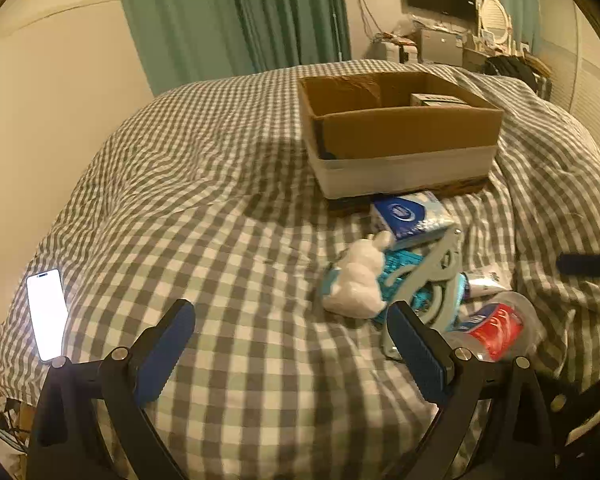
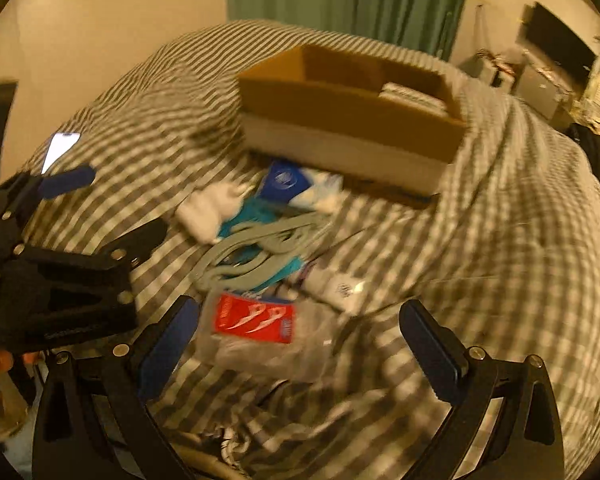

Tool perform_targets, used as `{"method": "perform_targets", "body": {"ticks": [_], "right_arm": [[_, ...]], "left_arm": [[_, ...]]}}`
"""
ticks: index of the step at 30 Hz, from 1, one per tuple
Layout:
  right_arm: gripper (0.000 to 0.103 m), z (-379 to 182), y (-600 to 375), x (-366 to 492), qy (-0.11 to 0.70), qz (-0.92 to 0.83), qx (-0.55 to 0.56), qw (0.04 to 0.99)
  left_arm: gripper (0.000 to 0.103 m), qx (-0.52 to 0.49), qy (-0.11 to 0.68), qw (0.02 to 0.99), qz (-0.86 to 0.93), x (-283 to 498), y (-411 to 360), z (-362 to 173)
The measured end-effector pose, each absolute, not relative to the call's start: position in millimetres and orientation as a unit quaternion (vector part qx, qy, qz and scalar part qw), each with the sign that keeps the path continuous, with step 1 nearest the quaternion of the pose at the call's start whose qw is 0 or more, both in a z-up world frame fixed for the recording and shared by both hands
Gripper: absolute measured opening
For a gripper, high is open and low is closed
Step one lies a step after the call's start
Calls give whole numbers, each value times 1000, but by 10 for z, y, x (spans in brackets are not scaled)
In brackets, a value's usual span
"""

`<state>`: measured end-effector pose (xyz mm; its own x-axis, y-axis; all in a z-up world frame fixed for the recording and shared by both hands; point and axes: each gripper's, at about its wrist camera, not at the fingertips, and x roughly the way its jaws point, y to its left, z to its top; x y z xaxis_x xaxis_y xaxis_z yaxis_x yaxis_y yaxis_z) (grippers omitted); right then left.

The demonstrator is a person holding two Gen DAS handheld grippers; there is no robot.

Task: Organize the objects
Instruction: 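Grasp the clear floss container with red label using the right gripper, then grasp the white bunny figurine with the left gripper while the right gripper holds the floss container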

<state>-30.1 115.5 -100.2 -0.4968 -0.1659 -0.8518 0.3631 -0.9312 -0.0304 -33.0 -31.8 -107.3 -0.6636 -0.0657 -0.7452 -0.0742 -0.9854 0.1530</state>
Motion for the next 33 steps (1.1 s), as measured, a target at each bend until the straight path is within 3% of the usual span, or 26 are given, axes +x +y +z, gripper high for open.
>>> {"method": "perform_targets", "body": {"ticks": [10,12,26,29,32,33], "right_arm": [[100,-1472,1100,-466,81,-809,557,167],[92,-1491,1139,-473,63,-805,561,179],[91,-775,1598,-472,42,-880,450,145],[91,-670,1659,-489,43,-890,434,134],[91,-632,1683,-510,41,-893,428,135],[91,-635,1677,-516,41,-892,428,136]], "left_arm": [[99,-424,66,16,903,-383,-360,-1161],[99,-422,61,23,904,-396,-343,-1172],[99,-440,51,47,895,-957,-31,-1305],[96,-471,46,50,880,-1034,-23,-1497],[88,-483,50,51,873,-1062,-19,-1614],[80,-486,48,61,871,-1065,-11,-1626]]}}
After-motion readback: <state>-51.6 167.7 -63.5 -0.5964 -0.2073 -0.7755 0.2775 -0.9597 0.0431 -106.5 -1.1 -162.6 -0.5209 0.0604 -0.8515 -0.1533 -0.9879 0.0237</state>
